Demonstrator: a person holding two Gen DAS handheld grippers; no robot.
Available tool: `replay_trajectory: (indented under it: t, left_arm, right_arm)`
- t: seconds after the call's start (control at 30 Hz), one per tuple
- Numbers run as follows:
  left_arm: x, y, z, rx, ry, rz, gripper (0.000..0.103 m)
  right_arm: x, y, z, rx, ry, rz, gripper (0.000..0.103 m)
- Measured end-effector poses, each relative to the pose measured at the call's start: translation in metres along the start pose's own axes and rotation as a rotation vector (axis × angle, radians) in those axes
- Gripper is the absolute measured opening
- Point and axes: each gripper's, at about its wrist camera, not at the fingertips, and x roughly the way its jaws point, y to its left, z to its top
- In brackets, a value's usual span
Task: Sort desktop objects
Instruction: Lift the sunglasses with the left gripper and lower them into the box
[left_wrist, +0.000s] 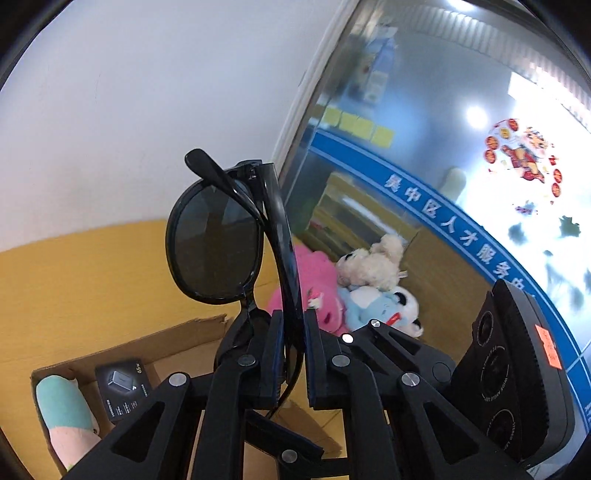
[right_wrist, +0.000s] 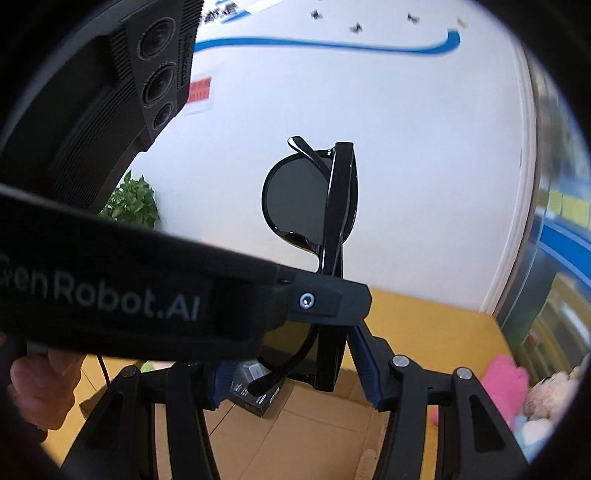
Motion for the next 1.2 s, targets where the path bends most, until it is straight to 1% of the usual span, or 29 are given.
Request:
replay_trajectory:
  t: [0.07,0.2,0.43,0.6,0.8,0.83,0.87,0.9,0.97,1.03,1.1,1.13,1.17,1.2]
  left_arm:
    - [0.029,0.025,-0.003,-0.052,0.039,-0.009,0.007]
    - [0.088,0.071,-0.022,-0.151,0.139,-0.031,0.006]
    - [0.182,0.134,-0.07,-0.293,0.294,-0.078,0.006]
    - [0.232,0.161,-0.098,-0.362,0.376,-0.088,0.006]
    - [0.268,0.181,-0.125,-0.447,0.457,-0.129,0.006]
    - [0.274,0.185,-0.129,-0.462,0.469,-0.134,0.006]
    - [0.276,0.187,-0.132,-0.464,0.476,-0.121,0.007]
    - [0.279,0.189,-0.134,-0.47,0.483,-0.118,0.007]
    - [0.281,0.191,-0.136,-0.488,0.476,-0.136,0.007]
    - [0.281,0.192,-0.137,-0.494,0.475,-0.133,0.009]
    - [0.28,0.191,-0.136,-0.501,0.474,-0.112,0.013]
    - [0.277,0.189,-0.134,-0.494,0.469,-0.101,0.017]
    - [0.273,0.186,-0.132,-0.486,0.46,-0.095,0.026]
    - [0.268,0.183,-0.129,-0.476,0.444,-0.088,0.031]
  right_arm:
    - [0.024,-0.008,-0.01,0.022,0.046,0.011,0.055]
    - [0.082,-0.03,-0.05,0.087,0.171,0.038,0.055]
    - [0.158,-0.063,-0.113,0.164,0.386,0.057,0.055]
    - [0.197,-0.083,-0.153,0.232,0.533,0.062,0.055]
    - [0.222,-0.099,-0.19,0.302,0.645,0.041,0.055]
    - [0.224,-0.1,-0.192,0.296,0.654,0.029,0.054]
    - [0.226,-0.101,-0.194,0.273,0.662,-0.012,0.039]
    - [0.226,-0.104,-0.195,0.277,0.664,-0.02,0.037]
    - [0.226,-0.11,-0.197,0.303,0.662,-0.012,0.037]
    - [0.223,-0.111,-0.198,0.282,0.651,-0.028,0.037]
    - [0.217,-0.111,-0.197,0.27,0.639,-0.042,0.045]
    - [0.214,-0.111,-0.196,0.267,0.634,-0.043,0.046]
    - [0.21,-0.11,-0.193,0.262,0.625,-0.036,0.049]
    - [0.204,-0.108,-0.19,0.254,0.616,-0.036,0.052]
